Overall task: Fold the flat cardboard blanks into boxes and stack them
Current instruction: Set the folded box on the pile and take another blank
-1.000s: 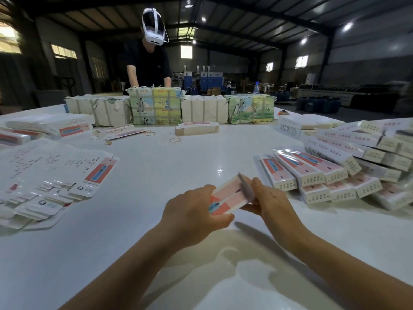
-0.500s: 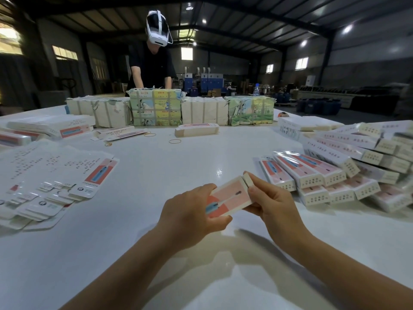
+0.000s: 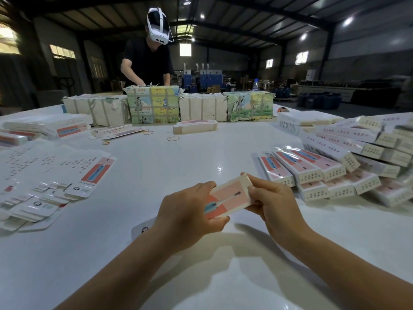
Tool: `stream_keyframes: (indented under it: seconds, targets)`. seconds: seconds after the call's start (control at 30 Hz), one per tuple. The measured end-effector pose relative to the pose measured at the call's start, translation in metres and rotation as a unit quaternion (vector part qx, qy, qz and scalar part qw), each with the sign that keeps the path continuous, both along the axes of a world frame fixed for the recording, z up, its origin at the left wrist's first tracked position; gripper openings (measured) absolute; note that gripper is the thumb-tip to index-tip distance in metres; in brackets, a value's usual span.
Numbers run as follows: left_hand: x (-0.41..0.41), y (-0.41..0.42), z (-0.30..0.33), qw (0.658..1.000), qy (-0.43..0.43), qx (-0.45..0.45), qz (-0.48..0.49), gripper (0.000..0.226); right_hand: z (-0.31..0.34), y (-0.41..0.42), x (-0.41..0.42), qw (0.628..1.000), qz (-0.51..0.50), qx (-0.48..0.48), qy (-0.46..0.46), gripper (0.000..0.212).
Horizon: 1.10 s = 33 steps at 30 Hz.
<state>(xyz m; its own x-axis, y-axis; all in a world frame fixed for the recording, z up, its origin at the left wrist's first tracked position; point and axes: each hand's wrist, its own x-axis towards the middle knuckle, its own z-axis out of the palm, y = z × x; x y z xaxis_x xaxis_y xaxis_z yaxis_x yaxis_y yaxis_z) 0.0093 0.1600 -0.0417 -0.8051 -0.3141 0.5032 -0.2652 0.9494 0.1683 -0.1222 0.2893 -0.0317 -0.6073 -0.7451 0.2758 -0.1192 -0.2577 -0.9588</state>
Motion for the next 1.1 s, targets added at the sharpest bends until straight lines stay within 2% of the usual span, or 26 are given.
stream_keyframes:
  seconds: [0.1,0.2,0.3,0.43,0.47,0.5,0.6,0.67,0.7,0.77,0.87,0.97,1.1]
  targets:
    - [-0.001,0.000,-0.001,1.000,-0.019,-0.008,0.009,0.062,-0.002,0.003,0.001,0.993,-0.041,0.024,0.111,0.065]
    - [-0.002,0.001,-0.001,1.000,-0.018,-0.001,0.012,0.060,-0.004,0.005,0.004,0.971,-0.092,0.051,0.214,0.045]
    - [-0.004,0.002,0.001,1.000,-0.015,0.014,0.018,0.056,-0.006,0.004,0.009,0.955,-0.096,0.055,0.275,0.026]
    - [-0.009,0.007,0.000,0.999,0.000,0.031,0.035,0.050,-0.011,0.000,0.017,0.926,-0.122,0.091,0.346,0.016]
    - [-0.010,0.008,-0.001,0.999,0.007,0.032,0.041,0.049,-0.013,-0.001,0.017,0.927,-0.128,0.098,0.338,0.019]
    - [-0.011,0.008,-0.001,0.998,0.012,0.032,0.047,0.049,-0.013,-0.002,0.017,0.936,-0.120,0.105,0.314,0.031]
    - [-0.009,0.003,0.000,0.997,0.018,0.054,0.050,0.053,-0.008,-0.001,0.011,0.989,-0.015,0.058,0.134,0.060]
    - [-0.006,-0.001,0.001,0.995,0.030,0.081,0.045,0.055,-0.007,-0.001,0.007,0.997,-0.022,0.031,0.066,0.059]
    - [-0.005,-0.003,0.002,0.995,0.035,0.085,0.046,0.056,-0.007,0.000,0.007,0.993,-0.053,0.045,0.091,0.052]
    - [-0.003,-0.006,0.002,0.995,0.039,0.084,0.047,0.059,-0.011,0.001,0.008,0.971,-0.097,0.070,0.209,0.040]
    - [0.002,-0.011,0.005,0.995,0.023,0.091,0.037,0.056,-0.014,-0.001,0.011,0.936,-0.092,0.069,0.333,0.038]
    - [0.008,-0.020,0.010,0.995,-0.028,0.093,0.034,0.057,-0.015,-0.001,0.008,0.908,-0.079,0.100,0.400,0.047]
    - [0.016,-0.029,0.017,0.989,-0.073,0.126,-0.009,0.052,-0.017,-0.001,0.007,0.856,-0.052,0.155,0.490,0.090]
